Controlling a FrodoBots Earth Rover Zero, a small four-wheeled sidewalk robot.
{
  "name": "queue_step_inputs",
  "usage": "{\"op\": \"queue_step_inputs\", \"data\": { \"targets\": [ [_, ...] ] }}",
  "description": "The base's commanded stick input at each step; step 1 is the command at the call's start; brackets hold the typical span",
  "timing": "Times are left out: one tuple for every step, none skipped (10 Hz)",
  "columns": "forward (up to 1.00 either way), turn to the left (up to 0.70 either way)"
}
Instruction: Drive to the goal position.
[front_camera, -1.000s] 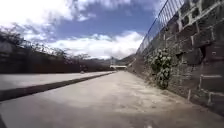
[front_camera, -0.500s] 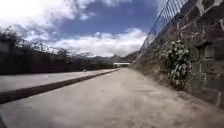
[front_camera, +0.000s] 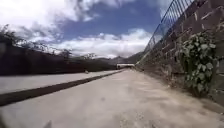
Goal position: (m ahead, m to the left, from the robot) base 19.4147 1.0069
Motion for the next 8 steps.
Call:
{"op": "queue_step_inputs", "data": {
  "targets": [
    [1.0,0.0],
    [1.0,-0.09],
    [1.0,-0.2],
    [1.0,-0.23],
    [1.0,-0.13],
    [1.0,-0.03],
    [1.0,0.0],
    [1.0,0.0]
  ]
}}
